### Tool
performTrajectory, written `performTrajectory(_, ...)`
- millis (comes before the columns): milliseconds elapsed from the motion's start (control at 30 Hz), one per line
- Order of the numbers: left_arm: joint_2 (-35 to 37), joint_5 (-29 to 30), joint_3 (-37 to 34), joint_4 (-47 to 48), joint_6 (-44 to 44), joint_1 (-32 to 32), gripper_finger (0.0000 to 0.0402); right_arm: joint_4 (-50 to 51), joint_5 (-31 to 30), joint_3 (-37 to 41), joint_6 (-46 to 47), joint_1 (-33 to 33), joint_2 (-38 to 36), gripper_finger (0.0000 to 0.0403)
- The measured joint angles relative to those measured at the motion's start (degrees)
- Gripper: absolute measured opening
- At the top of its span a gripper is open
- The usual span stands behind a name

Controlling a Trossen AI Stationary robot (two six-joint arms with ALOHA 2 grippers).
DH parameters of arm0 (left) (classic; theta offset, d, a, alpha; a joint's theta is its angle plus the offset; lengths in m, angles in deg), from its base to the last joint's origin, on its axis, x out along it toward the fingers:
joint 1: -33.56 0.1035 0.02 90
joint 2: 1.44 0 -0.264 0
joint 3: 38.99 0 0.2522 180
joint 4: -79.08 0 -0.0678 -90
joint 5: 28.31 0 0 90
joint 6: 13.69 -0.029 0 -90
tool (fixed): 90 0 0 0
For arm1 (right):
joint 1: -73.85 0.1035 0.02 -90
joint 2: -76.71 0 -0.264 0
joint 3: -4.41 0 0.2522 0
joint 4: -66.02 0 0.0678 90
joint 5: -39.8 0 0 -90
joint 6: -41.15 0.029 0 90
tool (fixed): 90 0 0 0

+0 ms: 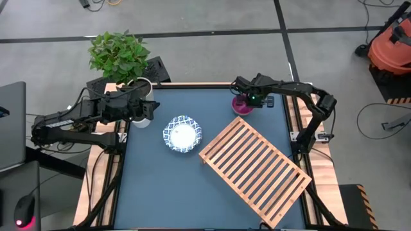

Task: Place and stack bowls onto a shelf
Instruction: Put the small purple bowl on the shelf

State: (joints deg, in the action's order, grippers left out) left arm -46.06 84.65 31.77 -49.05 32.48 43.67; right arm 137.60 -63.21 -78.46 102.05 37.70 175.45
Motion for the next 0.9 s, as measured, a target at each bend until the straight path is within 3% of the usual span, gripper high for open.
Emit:
performTrajectory(167, 0.00, 0.00, 0.00, 0.05, 0.02, 0.01, 0.0118, -0.20, -0.25, -0.07, 0.36, 0.00, -0.13, 0.0019)
performTrajectory(767, 0.00, -0.02, 0.00, 2.12, 0.17, 0.02, 0.0118, 4.13, -0.24, -11.13, -4.66, 2.60, -0.96, 0.0019)
performTrajectory(900, -0.01, -0.02, 0.00, 2.12, 0.02, 0.00, 0.0118, 2.94, 4.85, -11.04, -8.61, 1.88, -0.79, 0.0019)
